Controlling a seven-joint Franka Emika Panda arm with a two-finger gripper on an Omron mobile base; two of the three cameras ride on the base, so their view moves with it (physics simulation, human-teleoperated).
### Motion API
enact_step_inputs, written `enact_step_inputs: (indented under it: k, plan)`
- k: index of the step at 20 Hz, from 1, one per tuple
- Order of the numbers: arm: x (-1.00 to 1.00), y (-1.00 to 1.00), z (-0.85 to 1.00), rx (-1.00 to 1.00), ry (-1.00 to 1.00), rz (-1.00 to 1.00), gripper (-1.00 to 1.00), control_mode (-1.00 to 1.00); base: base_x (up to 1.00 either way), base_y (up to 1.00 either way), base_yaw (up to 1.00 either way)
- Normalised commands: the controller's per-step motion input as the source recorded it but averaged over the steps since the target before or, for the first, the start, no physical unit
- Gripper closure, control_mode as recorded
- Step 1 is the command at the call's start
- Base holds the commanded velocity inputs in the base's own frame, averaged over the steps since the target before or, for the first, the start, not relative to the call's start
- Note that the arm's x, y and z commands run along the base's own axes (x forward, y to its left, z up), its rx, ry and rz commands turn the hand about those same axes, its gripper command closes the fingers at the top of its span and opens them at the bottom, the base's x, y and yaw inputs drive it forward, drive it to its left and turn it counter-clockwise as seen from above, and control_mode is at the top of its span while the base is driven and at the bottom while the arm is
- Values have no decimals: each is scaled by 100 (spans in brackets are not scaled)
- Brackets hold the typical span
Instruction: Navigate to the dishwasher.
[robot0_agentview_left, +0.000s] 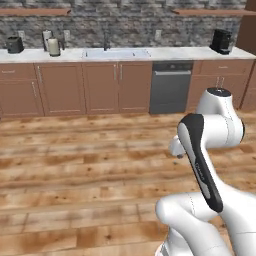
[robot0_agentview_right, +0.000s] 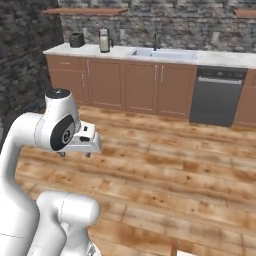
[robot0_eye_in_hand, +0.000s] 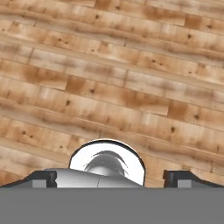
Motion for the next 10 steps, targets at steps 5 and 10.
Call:
enact_step_inputs:
  k: [5,10]
  plan:
    - [0,0,0,0,0,0,-100,100,100,-5,0]
    - [0,0,0,0,0,0,-100,100,100,-9,0]
